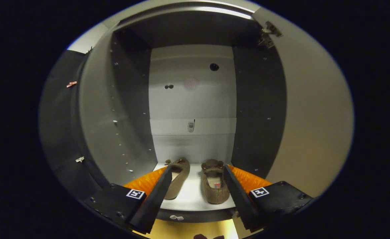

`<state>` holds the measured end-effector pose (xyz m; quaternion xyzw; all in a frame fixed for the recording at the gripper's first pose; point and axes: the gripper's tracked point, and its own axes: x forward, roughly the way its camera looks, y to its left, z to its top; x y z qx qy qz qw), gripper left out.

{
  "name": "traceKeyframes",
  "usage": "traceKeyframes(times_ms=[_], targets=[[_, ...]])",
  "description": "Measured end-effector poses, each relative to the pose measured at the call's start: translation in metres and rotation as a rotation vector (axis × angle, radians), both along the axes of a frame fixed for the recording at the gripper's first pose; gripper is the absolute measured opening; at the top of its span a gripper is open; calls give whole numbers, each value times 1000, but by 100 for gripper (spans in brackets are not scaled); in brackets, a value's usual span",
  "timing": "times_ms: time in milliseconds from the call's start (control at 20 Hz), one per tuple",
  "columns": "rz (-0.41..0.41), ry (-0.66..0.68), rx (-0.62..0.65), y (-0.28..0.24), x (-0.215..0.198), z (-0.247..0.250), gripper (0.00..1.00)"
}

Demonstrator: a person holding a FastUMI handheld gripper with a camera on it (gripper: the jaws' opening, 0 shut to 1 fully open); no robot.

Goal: Open the shoe cabinet door, grab the shoes and put them into the shoe cabinet, then close the shoe cabinet door.

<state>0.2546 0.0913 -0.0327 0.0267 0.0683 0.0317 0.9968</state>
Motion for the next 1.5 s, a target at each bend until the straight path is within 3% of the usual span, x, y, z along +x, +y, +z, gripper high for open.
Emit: traceKeyframes(times_ms=[400,700,1100,1500], targets=[[90,-17,46,25,-135,5,99],[130,-32,13,5,-223,-3,99],[111,-62,21,-88,-312,10,99],[-46,-82,19,-207,-347,24,99]])
